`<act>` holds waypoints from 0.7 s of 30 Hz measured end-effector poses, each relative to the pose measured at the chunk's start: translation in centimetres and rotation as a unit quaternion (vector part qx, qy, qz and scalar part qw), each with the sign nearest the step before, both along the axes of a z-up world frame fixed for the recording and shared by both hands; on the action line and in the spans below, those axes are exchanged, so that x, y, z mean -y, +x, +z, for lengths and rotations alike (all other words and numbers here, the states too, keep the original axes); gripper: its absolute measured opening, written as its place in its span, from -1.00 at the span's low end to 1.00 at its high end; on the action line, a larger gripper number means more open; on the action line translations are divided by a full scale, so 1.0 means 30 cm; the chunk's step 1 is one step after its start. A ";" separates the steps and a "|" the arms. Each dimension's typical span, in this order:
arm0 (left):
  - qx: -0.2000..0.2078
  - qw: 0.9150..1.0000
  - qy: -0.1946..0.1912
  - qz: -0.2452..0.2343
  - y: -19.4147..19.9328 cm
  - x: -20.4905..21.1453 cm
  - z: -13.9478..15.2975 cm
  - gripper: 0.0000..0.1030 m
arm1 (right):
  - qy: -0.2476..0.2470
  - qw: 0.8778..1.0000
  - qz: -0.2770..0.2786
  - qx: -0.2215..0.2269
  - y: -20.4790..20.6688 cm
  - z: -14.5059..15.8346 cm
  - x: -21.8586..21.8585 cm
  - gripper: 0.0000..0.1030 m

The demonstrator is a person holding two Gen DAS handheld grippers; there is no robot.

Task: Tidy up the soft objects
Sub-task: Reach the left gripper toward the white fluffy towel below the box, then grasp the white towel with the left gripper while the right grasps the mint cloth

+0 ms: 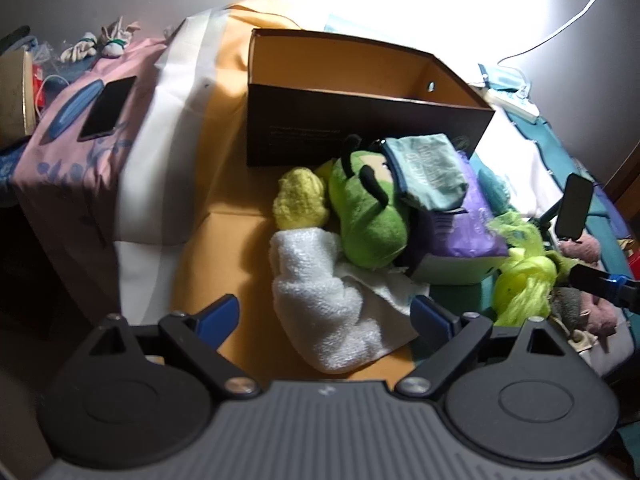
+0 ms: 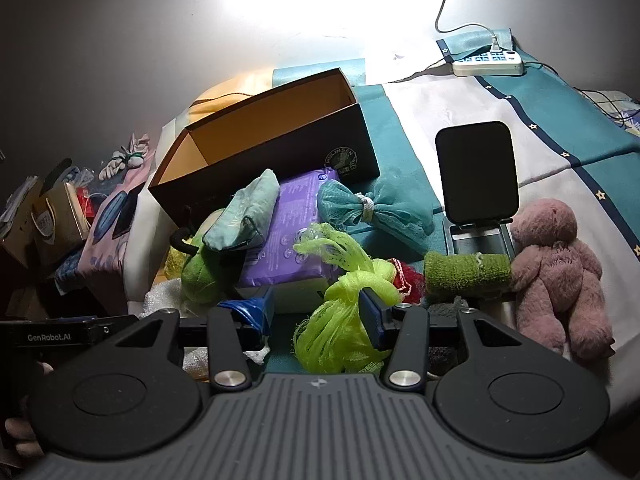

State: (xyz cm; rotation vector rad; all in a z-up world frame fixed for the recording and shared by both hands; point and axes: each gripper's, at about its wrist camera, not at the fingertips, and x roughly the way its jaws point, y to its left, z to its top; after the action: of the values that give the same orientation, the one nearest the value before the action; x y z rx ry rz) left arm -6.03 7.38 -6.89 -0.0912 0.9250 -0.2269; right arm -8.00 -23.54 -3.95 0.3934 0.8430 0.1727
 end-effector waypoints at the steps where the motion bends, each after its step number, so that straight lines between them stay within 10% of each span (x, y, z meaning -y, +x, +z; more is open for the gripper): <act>1: 0.006 1.000 -0.007 -0.004 -0.001 0.001 0.006 0.78 | 0.004 1.000 -0.002 -0.001 0.004 -0.001 0.003 -0.41; 21: 0.005 0.998 -0.063 0.022 0.172 -0.033 0.037 0.78 | 0.090 0.996 0.027 0.006 0.262 -0.015 0.001 -0.34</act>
State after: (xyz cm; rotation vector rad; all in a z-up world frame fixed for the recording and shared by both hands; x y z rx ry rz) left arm -0.86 8.36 -5.77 -0.2265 0.8970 -0.2438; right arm -0.14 -23.57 -4.39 0.5379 0.8303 0.3025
